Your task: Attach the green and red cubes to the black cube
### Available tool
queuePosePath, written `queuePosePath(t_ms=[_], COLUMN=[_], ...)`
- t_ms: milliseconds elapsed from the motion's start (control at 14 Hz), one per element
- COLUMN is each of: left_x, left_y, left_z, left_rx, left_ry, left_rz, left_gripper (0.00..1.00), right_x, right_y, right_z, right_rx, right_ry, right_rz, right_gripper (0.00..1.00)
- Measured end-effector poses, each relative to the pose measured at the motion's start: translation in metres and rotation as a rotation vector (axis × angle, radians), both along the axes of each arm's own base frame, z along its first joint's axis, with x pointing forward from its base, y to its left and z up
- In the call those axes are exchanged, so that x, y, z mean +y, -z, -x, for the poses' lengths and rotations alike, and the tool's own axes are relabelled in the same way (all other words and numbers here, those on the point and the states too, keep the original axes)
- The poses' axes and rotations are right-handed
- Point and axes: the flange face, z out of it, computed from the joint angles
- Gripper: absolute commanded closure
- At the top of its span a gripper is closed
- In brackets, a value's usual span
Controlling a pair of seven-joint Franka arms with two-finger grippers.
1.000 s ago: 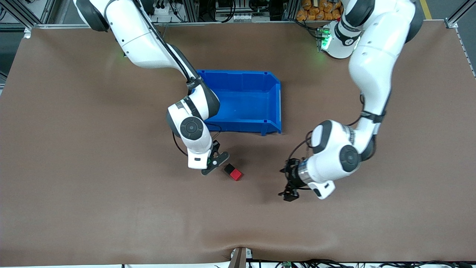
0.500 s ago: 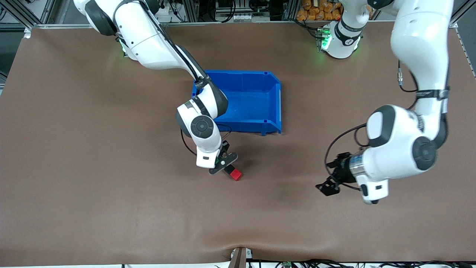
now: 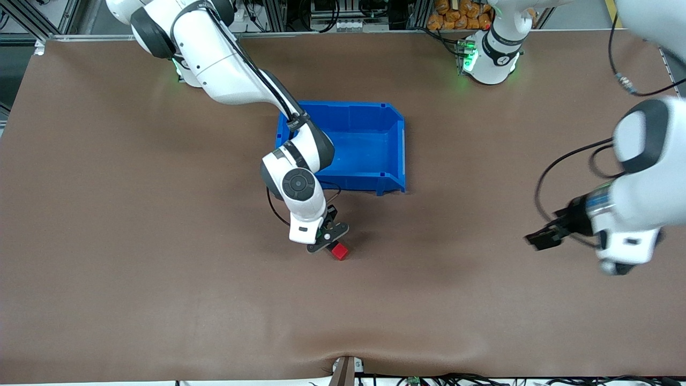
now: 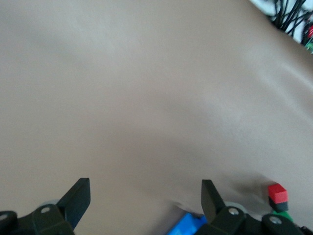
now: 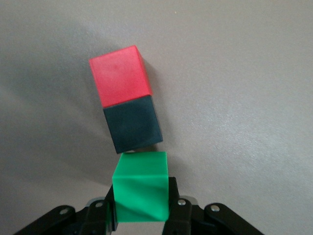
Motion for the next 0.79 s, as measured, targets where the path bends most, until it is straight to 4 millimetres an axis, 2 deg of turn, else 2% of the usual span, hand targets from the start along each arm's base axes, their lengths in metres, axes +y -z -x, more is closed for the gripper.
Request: queuePosePath(t_ms=[143,286,357,429,643,786], left_x=[0.03,0.051,0.054,0.051,0.018,0.008], left_y=[-0.035,-0.065,-0.073,-0.076,-0.068,-0.063], left_z=[0.01,0.022,0.028,0.033,0.051,0.058], left_rx=[-0.058,-0.099,-0.101,-0.09,0.029,0.063], left_ry=[0.131,0.288,0.345,0.382,0.463,0.479], left_rz=[-0.023,-0.041,-0.046,-0.046,-0.007,0.019], left_gripper=[0.0,0.0,0.0,0.0,0.0,0.0], right_x=[0.002,0.003,0.004,0.004,0.007,0.01], right_y=[0.003,0.005,0.007,0.008,0.01,0.009], right_z=[-0.001,-0.002,-0.002,-0.003,-0.001,0.001], right_rx=[-0.001,-0.002,-0.002,-0.002,-0.003,-0.004], right_ry=[0.001,0.001,0.001,0.0,-0.003,-0.008], right_rz=[-0.001,-0.002,-0.002,-0.001,-0.001,-0.002], right_gripper=[1.0,1.0,0.43,0.0,0.0,0.0])
